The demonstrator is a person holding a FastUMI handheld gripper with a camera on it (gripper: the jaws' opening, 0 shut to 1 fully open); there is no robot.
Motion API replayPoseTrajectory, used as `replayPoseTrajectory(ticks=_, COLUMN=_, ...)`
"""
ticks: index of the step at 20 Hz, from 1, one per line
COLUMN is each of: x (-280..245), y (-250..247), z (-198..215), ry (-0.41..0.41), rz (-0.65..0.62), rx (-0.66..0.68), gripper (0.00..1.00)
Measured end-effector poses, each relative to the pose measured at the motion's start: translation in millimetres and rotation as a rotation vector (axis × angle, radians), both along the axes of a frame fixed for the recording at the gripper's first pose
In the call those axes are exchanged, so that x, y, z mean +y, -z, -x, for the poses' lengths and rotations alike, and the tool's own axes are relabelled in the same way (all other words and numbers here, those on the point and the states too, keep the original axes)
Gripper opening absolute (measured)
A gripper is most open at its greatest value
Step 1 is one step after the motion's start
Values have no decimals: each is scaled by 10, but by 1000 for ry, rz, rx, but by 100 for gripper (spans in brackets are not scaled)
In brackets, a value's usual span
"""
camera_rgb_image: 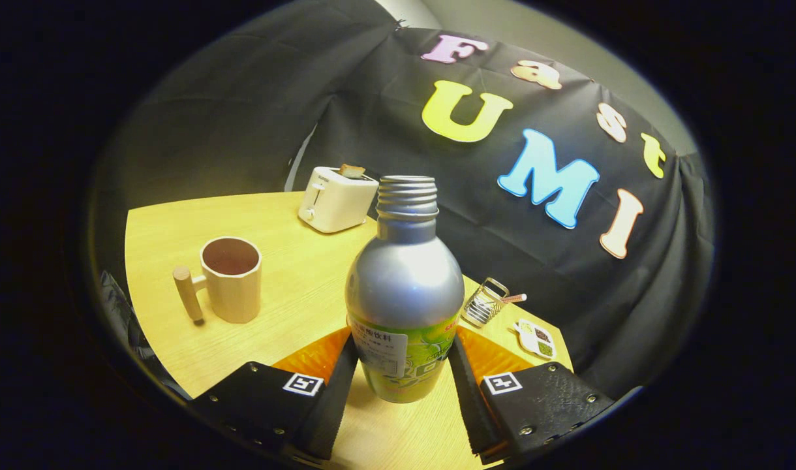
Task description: Take the bottle from table, then pour the juice into the cup, finally place the bottle on the coaster
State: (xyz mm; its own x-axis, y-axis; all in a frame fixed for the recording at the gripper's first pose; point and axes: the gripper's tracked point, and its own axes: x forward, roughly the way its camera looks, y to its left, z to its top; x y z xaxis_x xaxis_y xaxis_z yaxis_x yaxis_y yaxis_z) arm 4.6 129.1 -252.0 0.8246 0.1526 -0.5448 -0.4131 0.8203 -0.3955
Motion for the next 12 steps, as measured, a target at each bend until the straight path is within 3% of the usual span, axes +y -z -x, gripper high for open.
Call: replayPoseTrajectory(ticks=12, x=238, y=144, z=-20, ry=-14, rz=163, rx=32, gripper=75)
